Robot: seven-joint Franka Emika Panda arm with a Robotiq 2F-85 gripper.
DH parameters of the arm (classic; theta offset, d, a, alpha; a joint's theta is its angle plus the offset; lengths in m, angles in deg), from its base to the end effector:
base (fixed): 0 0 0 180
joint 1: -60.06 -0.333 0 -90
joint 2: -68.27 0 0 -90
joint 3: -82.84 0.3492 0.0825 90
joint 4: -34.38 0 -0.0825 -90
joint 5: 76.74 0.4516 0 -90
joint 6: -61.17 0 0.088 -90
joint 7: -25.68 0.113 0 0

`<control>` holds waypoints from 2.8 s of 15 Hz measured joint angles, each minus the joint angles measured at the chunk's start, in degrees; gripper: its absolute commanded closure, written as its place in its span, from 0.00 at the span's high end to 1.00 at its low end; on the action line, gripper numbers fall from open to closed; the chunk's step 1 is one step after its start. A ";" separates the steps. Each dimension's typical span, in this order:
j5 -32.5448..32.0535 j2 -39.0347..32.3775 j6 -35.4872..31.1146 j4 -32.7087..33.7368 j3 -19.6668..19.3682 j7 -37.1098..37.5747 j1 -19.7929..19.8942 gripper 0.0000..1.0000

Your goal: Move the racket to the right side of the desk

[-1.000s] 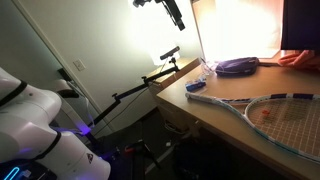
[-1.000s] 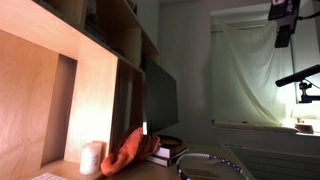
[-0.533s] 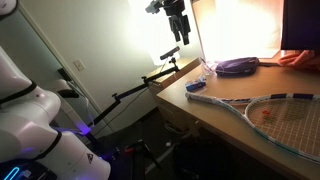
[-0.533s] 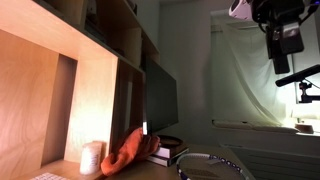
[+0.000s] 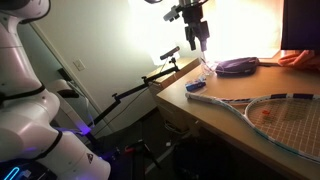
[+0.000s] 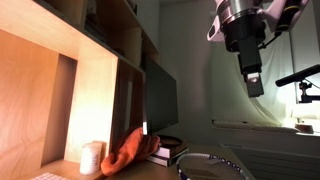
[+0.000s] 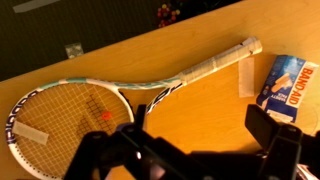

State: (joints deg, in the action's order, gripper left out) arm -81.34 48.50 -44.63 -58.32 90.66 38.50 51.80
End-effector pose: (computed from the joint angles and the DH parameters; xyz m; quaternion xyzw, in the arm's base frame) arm 0.6951 0.1833 0.4169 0.9975 0.0388 -0.0509 0.0283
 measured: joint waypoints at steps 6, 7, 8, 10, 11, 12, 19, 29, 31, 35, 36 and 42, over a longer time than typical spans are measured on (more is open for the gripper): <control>-3.47 -8.22 -0.76 7.61 -2.43 2.48 -2.65 1.00; -4.22 -9.39 -0.72 8.65 -2.88 3.19 -3.20 1.00; -5.11 -10.59 -0.63 9.71 -3.40 3.90 -3.82 1.00; -5.76 -12.51 -0.57 11.53 -4.05 4.55 -4.64 1.00; -5.77 -13.03 -0.55 12.23 -4.22 4.55 -4.83 1.00; -5.77 -13.28 -0.51 12.68 -4.35 4.55 -4.98 1.00; -5.44 -13.37 -0.37 13.31 -4.53 4.53 -4.99 1.00; 19.35 -20.92 -17.21 11.95 -2.88 8.77 -2.75 1.00; 24.01 -21.79 -21.47 10.61 -1.99 10.18 -2.62 1.00; 31.52 -22.00 -31.28 6.61 -0.68 14.18 -2.74 1.00; 32.38 -22.01 -33.83 5.52 -0.67 16.07 -2.89 1.00; 32.28 -21.26 -42.78 -1.12 -2.95 30.04 -5.37 1.00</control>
State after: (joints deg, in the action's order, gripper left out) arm -49.05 27.24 -87.41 -59.43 87.71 68.54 46.43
